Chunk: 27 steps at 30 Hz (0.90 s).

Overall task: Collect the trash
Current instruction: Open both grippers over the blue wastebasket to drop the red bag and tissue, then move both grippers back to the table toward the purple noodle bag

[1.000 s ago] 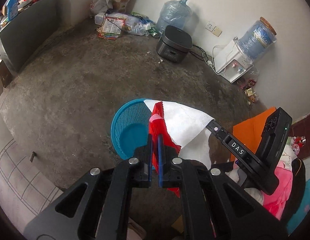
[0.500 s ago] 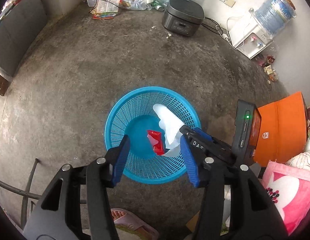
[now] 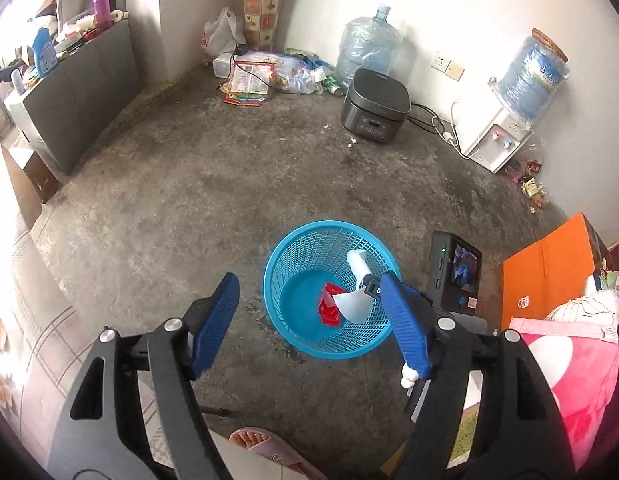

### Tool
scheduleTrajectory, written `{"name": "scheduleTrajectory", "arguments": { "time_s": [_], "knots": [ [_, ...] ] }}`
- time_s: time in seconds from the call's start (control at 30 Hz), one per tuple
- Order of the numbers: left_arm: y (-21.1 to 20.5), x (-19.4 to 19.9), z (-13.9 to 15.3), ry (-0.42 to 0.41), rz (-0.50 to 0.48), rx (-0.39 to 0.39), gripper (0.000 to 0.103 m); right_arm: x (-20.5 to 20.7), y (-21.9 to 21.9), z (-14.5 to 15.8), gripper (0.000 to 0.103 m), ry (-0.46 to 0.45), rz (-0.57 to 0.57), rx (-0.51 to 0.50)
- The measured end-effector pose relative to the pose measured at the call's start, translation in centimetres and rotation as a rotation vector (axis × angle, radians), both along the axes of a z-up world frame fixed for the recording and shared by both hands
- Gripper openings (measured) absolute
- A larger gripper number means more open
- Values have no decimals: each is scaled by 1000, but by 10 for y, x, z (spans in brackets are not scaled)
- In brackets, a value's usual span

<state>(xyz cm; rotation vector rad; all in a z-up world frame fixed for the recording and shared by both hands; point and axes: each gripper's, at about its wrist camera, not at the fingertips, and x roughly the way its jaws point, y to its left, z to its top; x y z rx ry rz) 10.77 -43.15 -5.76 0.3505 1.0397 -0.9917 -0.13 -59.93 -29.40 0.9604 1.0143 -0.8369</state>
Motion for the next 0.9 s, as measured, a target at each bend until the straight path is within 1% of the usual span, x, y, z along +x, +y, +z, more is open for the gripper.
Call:
{"name": "scheduleTrajectory", "arguments": {
  "time_s": [0.07,0.1,0.2,0.3,0.4,0.5,0.57,0.7,0.77,0.87,0.9],
  "knots": [
    [25,-3,16,-13,14,-19,72,-2,8,-9,63,90,21,20],
    [37,-5,23,-25,23,-26,74,-6,13,-10,63,109,13,23],
    [75,-9,45,-66,47,-60,79,-19,30,2,63,123,8,-3],
    [114,-13,62,-101,83,-89,82,-28,50,22,63,115,15,-50],
    [156,-18,74,-129,134,-120,83,-32,70,56,63,45,34,-120],
    [195,-23,83,-116,184,-158,83,-25,93,101,64,-19,100,-229],
    [221,-27,90,-114,218,-194,83,-20,108,134,71,-66,134,-298],
    [268,-37,114,-147,263,-284,85,-12,142,201,80,-181,187,-444],
    [292,-42,127,-175,285,-327,88,-9,161,230,90,-230,213,-517],
    [326,-46,144,-192,329,-381,90,-6,192,270,97,-317,254,-613],
    [338,-46,147,-191,350,-397,91,-6,202,281,97,-345,270,-629]
  ]
}}
